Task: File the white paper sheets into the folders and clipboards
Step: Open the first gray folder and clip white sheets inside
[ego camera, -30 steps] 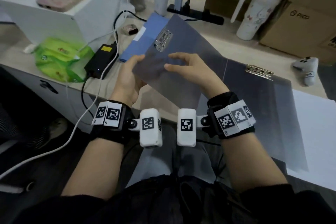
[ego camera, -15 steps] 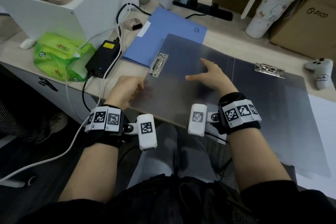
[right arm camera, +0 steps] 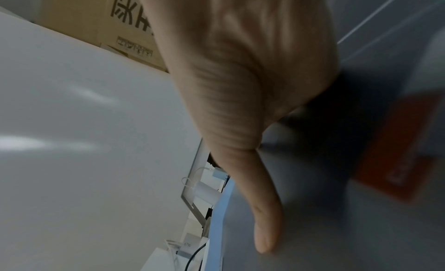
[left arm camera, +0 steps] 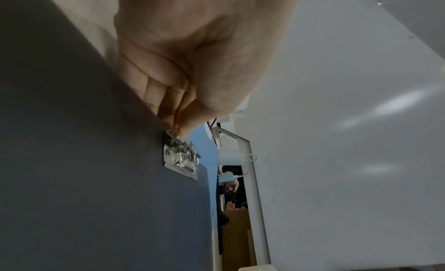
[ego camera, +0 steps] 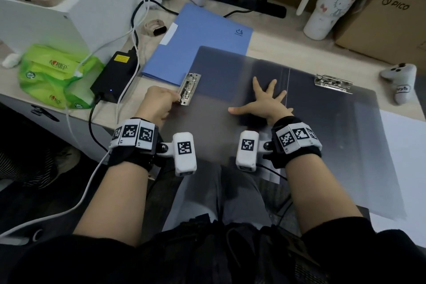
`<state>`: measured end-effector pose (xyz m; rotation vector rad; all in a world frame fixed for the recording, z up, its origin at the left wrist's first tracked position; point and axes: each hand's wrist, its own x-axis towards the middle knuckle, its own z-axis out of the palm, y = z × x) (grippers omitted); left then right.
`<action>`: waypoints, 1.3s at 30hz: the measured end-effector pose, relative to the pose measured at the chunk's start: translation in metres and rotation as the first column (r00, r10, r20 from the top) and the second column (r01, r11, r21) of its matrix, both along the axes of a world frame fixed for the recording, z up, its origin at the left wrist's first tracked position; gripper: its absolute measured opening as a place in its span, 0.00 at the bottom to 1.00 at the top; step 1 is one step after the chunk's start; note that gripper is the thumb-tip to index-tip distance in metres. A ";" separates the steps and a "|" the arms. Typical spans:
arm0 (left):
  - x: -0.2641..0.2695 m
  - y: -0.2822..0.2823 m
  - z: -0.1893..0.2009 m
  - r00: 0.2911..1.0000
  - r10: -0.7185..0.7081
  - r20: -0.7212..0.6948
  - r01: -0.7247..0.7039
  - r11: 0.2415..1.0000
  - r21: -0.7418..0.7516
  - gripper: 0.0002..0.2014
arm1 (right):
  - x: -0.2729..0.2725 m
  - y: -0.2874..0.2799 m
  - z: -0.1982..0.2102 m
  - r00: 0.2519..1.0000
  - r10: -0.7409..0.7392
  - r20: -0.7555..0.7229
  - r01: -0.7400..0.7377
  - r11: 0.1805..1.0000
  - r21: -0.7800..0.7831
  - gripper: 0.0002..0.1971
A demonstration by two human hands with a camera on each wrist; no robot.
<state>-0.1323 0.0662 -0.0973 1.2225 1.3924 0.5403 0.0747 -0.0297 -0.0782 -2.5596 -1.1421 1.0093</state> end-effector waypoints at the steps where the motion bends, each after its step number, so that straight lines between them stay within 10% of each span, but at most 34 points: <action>1: -0.001 0.001 -0.001 1.000 -0.017 -0.003 0.017 1.000 -0.003 0.12 | -0.001 0.001 0.000 1.000 0.007 0.008 -0.007 1.000 -0.014 0.61; 20: -0.002 0.007 -0.002 0.990 0.074 0.119 -0.066 0.995 -0.072 0.08 | -0.001 0.001 -0.003 1.000 0.023 0.004 -0.022 0.999 -0.049 0.64; 30: 0.020 0.010 0.002 0.978 0.132 0.161 -0.189 0.887 0.422 0.12 | -0.001 0.002 -0.004 1.000 0.027 0.011 -0.027 0.999 -0.037 0.64; 39: 0.051 0.020 0.008 0.911 -0.079 -0.405 0.253 0.882 0.397 0.16 | 0.003 0.004 -0.007 0.999 0.041 0.005 -0.041 0.999 -0.035 0.64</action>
